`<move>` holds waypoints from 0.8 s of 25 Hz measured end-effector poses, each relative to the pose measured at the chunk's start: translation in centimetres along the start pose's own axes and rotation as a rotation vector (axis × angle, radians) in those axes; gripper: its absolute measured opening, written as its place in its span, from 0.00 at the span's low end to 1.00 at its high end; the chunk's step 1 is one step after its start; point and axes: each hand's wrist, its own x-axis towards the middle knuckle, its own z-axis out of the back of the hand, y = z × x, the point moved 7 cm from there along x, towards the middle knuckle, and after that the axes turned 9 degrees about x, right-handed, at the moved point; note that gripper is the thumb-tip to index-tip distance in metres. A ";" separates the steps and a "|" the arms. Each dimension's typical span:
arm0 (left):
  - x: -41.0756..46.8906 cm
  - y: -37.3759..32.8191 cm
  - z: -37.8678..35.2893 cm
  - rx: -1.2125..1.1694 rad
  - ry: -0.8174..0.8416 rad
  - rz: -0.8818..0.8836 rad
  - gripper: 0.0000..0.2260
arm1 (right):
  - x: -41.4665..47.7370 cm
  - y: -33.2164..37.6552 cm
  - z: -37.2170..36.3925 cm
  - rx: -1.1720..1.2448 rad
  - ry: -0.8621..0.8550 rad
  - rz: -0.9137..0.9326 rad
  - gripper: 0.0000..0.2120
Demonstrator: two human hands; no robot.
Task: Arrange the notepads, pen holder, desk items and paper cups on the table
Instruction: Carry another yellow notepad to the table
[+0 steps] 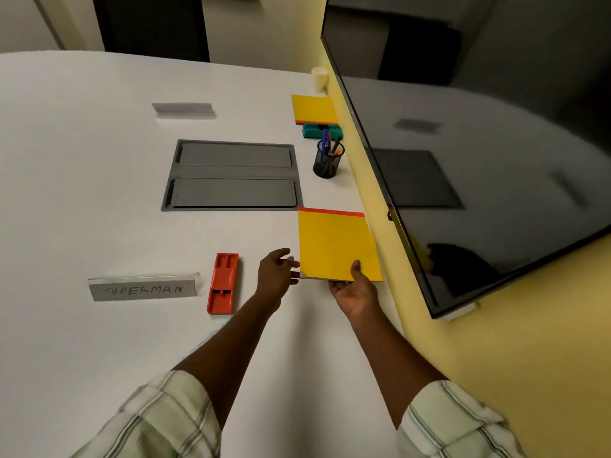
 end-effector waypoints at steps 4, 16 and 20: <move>2.1 0.6 -2.4 0.061 0.054 0.033 0.18 | 3.3 1.6 0.5 -0.021 -0.064 0.006 0.26; 5.3 4.3 -8.4 0.260 0.164 0.132 0.20 | 7.9 3.4 4.3 -0.070 -0.195 -0.031 0.25; 5.6 4.6 -9.3 0.336 0.209 0.117 0.15 | 8.5 3.5 5.0 -0.099 -0.266 -0.014 0.26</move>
